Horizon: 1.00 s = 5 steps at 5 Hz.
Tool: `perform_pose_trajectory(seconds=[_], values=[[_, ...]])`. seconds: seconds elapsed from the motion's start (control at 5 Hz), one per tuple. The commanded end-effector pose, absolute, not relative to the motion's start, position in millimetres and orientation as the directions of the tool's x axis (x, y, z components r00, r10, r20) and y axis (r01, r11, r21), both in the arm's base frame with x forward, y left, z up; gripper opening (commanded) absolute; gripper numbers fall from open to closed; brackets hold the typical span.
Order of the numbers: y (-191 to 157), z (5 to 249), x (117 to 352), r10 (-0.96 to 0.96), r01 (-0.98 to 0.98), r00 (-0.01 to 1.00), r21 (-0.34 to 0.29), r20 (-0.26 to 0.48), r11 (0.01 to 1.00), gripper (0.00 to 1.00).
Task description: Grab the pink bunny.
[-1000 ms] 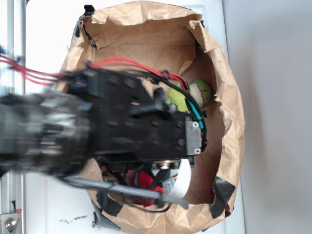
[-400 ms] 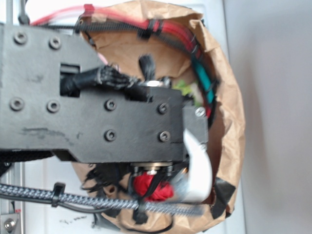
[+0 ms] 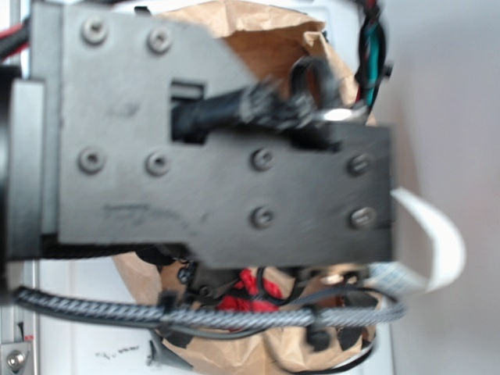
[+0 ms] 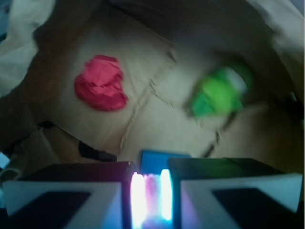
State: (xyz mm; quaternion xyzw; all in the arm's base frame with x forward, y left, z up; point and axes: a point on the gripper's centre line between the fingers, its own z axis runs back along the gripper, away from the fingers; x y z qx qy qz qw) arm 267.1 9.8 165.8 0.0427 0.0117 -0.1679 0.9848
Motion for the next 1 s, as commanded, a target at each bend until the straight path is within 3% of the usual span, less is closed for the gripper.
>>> perform_pose_trajectory(seconds=[0.0, 0.2, 0.4, 0.8], values=[[13.3, 196.0, 258.1, 0.095, -0.094, 0.991, -0.018, 0.093, 0.995, 0.00], [19.0, 196.5, 261.6, 0.192, -0.192, 0.961, -0.017, 0.201, 0.981, 0.00], [21.7, 195.2, 268.0, 0.209, -0.216, 0.944, 0.000, 0.254, 0.976, 0.00], [20.8, 191.5, 276.0, 0.186, -0.193, 0.955, 0.009, 0.231, 0.981, 0.00]])
